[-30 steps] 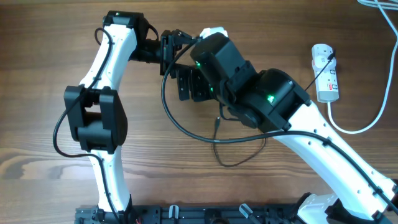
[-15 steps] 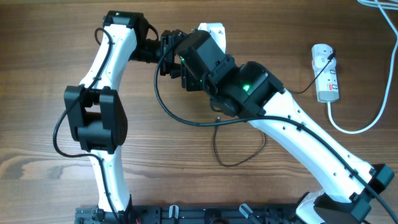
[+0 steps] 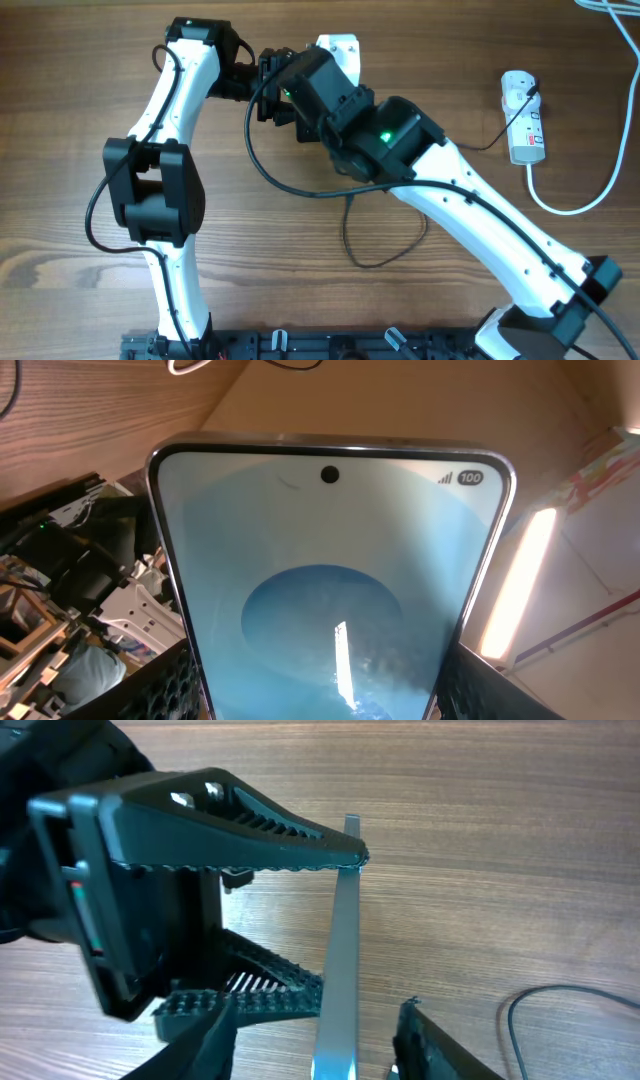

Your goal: Plug charger to phone and switch on socket

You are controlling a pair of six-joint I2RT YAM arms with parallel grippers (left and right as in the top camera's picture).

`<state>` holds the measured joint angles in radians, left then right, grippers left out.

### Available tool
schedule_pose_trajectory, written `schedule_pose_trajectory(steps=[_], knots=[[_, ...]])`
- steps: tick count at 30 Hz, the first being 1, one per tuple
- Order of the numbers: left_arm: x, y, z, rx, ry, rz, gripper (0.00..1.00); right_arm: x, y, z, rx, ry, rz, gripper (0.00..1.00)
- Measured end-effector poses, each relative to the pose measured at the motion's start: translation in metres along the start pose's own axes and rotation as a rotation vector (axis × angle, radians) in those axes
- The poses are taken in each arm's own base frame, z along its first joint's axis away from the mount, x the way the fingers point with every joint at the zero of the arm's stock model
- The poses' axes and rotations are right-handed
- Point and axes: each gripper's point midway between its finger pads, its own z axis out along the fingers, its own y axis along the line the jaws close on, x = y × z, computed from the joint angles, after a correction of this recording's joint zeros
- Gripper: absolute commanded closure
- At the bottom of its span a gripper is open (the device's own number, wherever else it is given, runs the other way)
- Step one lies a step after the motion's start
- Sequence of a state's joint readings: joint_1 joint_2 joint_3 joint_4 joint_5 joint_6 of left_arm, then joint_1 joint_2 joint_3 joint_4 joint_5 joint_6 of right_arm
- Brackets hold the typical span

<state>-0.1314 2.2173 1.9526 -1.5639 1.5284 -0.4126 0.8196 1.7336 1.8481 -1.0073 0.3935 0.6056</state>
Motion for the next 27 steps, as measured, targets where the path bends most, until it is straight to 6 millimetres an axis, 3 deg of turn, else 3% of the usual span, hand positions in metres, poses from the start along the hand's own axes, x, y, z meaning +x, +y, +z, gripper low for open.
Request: schedule_pose_trajectory(steps=[12, 27], knots=[[-0.0003, -0.0002, 0.0000, 0.000, 0.000, 0.005, 0.33, -0.0007, 0.0006, 0.0067, 0.015, -0.007, -0.001, 0.58], [-0.0004, -0.0002, 0.0000, 0.000, 0.000, 0.005, 0.33, -0.0027, -0.0018, 0.0067, 0.029, -0.018, -0.001, 0.78]])
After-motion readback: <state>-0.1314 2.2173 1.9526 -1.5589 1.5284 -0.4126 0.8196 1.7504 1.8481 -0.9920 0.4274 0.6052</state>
